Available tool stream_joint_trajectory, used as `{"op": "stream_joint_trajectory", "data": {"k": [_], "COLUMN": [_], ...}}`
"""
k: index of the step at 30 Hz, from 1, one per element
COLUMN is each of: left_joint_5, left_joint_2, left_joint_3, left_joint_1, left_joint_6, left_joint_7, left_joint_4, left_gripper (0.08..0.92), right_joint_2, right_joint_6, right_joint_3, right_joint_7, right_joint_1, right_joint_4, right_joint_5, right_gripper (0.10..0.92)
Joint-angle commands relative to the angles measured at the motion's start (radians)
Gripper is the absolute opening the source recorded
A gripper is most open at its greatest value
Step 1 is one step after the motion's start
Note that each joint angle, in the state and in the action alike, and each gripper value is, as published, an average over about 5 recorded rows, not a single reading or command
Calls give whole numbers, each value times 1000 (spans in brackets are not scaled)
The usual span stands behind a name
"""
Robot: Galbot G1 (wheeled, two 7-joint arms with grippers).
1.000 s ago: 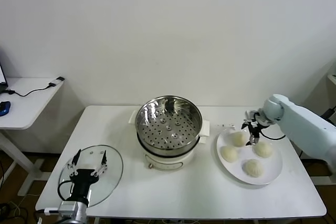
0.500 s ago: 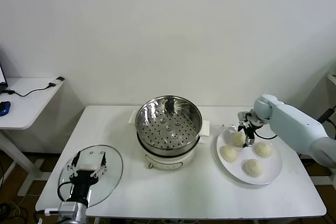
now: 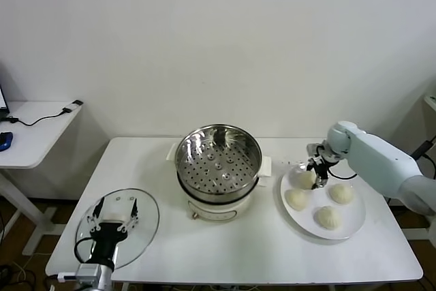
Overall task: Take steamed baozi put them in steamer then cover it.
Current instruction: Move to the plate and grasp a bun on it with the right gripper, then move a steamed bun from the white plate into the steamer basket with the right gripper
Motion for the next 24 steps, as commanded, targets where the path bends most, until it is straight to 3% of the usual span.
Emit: {"op": "stream_joint_trajectory", "data": {"k": [1, 13, 24], "left_joint_5": [-1, -1, 1], "left_joint_2": [0, 1, 3], "left_joint_3": [0, 3, 6], "left_joint_1": [6, 18, 26], "left_joint_6": [-2, -3, 1], "left_joint_7": [-1, 1, 2], "left_joint_4": [-5, -12, -22], "left_gripper": [823, 823, 823], "right_joint_2": [0, 183, 425], "right_joint_6": [106, 459, 674], "right_joint_3": [-91, -340, -275], "right_joint_7": [-28, -95, -30], "right_joint_1": [168, 573, 558], "right_joint_4": [37, 88, 129], "right_joint_5": [62, 108, -144], "right_gripper": [680, 687, 695]}}
